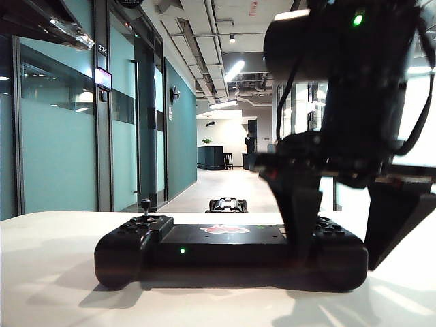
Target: Push the left joystick on the remote control sitting on the white table forward to make the robot dog walk in a straight line until it approaches the door.
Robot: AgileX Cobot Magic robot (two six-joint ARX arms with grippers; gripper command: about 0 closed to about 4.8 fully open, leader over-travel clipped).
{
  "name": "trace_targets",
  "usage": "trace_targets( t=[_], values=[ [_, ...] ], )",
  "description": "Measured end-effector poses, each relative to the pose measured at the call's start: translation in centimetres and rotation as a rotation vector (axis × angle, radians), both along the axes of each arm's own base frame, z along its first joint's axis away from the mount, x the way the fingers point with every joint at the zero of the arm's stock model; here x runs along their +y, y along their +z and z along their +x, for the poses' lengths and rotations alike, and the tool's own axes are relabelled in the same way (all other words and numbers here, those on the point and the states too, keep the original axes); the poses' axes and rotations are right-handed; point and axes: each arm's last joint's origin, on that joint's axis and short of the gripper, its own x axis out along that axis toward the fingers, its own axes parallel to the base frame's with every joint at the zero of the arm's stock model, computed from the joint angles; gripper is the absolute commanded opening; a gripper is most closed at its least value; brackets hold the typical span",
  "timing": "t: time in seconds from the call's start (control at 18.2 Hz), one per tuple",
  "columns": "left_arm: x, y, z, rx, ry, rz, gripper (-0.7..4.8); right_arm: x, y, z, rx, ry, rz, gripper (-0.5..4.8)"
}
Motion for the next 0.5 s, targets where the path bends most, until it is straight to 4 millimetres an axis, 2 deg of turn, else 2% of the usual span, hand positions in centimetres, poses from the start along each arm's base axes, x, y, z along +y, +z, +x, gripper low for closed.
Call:
trace_targets(
  t=[0.33,0.44,0.5],
  values=[
    [0.02,-0.12,-0.07,0.015,0.000,0.005,-0.05,0.43,-0.55,0.51,-0.011,0.000,0.007,3.87],
    [0.02,-0.13,-0.07,0.015,0.000,0.005,-0.05,0.45,-0.60,0.54,-0.012,0.000,0.006,2.78],
    [0.02,-0.12,-0.07,0.015,0.000,0.005,-0.05,0.45,-0.63,0.57,-0.015,-0.001,0.003,2.54]
  ],
)
